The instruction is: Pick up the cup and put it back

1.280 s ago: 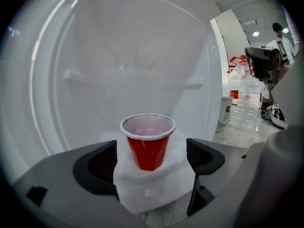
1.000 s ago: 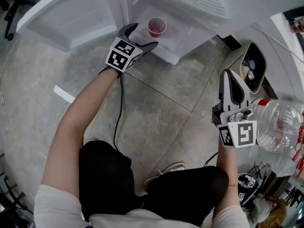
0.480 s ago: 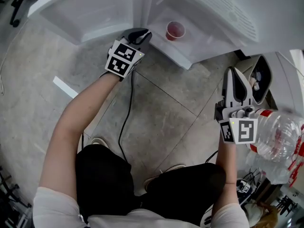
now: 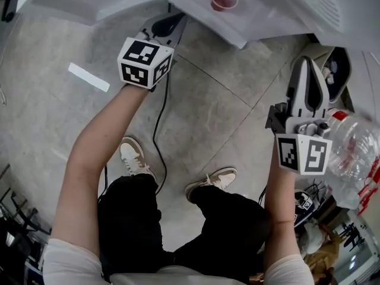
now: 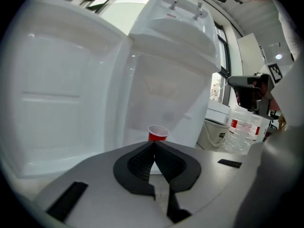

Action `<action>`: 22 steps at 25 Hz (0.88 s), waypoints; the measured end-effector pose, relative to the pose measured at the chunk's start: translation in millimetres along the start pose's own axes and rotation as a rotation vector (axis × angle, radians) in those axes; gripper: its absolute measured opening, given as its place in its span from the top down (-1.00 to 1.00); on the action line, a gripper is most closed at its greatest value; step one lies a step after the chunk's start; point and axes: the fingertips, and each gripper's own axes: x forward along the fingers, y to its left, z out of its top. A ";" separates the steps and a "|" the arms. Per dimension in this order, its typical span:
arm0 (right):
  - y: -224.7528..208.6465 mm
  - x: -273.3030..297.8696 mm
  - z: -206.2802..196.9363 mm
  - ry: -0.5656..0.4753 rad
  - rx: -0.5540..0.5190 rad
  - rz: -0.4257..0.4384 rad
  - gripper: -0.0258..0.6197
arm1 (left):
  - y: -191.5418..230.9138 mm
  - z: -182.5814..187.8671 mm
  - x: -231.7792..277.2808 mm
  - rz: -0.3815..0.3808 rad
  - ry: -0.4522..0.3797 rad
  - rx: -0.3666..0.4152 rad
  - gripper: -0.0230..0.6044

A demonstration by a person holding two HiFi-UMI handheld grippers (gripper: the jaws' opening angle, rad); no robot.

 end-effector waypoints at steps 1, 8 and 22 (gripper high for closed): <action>4.4 2.1 3.4 0.021 0.005 0.000 0.86 | -9.8 6.1 -8.7 0.001 0.007 0.016 0.85; 38.8 -21.5 70.2 0.118 0.008 0.033 0.86 | -33.7 69.3 -98.0 0.037 0.073 0.097 0.85; 109.5 -70.1 289.1 0.154 0.024 0.135 0.86 | -89.6 274.9 -248.1 0.071 0.049 0.197 0.85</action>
